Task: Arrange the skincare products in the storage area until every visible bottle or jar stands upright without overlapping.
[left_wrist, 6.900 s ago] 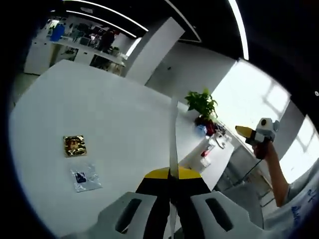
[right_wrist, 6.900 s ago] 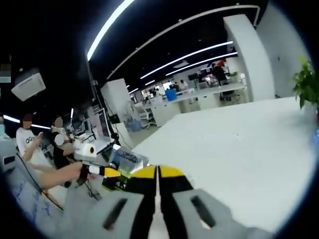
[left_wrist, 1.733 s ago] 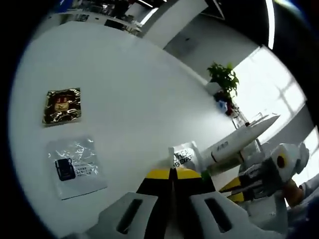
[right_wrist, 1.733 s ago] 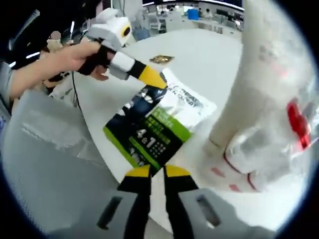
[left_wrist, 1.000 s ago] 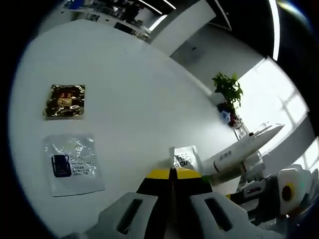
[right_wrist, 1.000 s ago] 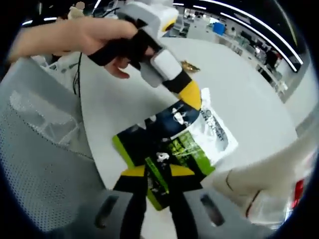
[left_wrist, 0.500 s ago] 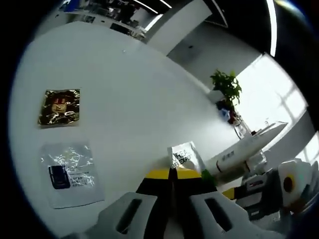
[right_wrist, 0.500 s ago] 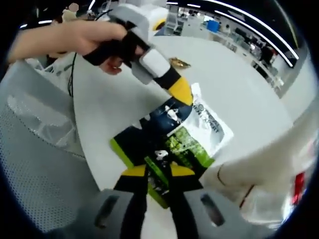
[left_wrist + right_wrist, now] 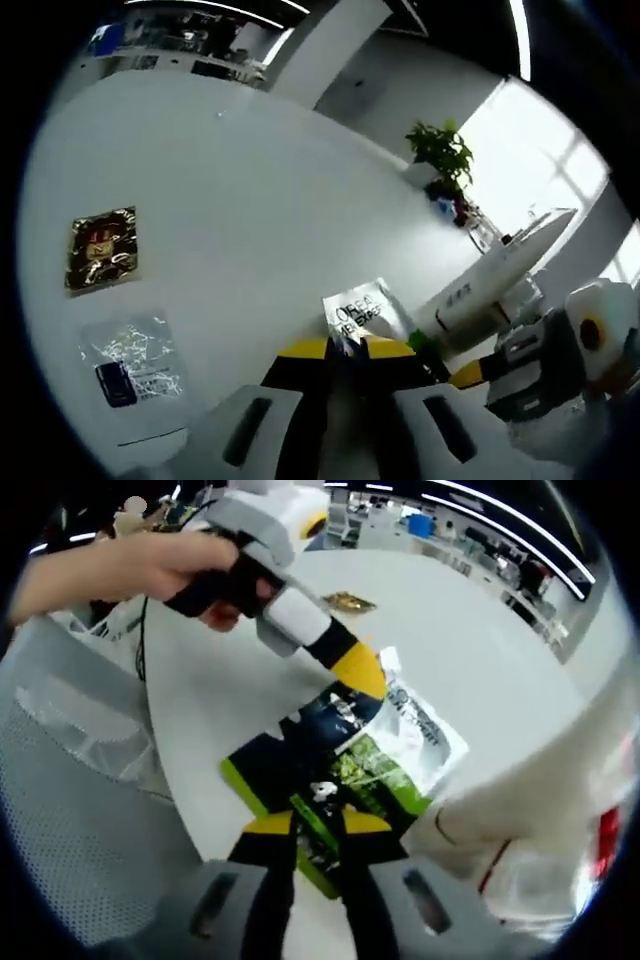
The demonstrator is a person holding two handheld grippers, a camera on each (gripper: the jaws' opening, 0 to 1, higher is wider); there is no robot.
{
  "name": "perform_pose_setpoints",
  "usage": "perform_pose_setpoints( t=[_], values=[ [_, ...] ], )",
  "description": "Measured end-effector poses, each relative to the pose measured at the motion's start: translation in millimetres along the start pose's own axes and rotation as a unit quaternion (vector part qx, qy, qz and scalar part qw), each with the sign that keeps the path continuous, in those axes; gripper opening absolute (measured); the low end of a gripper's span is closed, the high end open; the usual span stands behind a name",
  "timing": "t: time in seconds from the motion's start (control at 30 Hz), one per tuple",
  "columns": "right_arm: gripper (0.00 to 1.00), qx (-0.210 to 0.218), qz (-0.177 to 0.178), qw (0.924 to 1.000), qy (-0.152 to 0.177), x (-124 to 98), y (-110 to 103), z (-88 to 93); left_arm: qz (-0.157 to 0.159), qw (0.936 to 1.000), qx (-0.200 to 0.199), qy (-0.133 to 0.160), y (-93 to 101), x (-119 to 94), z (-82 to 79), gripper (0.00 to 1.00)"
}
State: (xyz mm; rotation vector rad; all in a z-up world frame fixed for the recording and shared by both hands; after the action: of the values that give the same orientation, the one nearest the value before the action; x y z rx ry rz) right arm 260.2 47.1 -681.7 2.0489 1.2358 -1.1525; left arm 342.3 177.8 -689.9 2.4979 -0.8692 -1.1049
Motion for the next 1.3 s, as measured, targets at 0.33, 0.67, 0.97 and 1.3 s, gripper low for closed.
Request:
perform_pose_setpoints(
  t=[0.33, 0.67, 0.97, 1.3],
  values=[
    [0.17, -0.002, 0.005, 1.0000, -0.002, 0, -2, -0.4, -0.037, 0.9951, 0.091, 0.015, -4.7, -12, -9.1, 0.13],
    [0.17, -0.002, 0.006, 1.0000, 0.000, 0, -2, 0.2, -0.047, 0.9852, 0.145, 0.079, 11.2, -36, -34.3, 0.21],
    [0.17, 0.006, 0.007, 0.9999, 0.005, 0, -3, 1.0, -0.040, 0.9711, 0.235, 0.006, 20.9, -18, -6.6, 0.25],
    [0.17, 0.010, 0.005, 0.9999, 0.009, 0, -2, 1.5, -0.057, 0.9467, 0.313, -0.049, 13.9, -6, 15.4, 0.23]
  ],
)
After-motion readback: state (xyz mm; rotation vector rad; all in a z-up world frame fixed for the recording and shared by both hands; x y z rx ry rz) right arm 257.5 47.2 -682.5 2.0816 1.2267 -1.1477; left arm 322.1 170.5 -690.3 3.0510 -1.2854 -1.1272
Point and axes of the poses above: the point that each gripper's makers call its tool centre point, and the gripper's own axes: x roughly forward along the fingers, y roughly to its right, z roughly out of its underside, the point moved 8 cm from there along -x, roughly backward along the fingers, and after that the axes turned 8 degrees about -z, right-handed, at the moved point
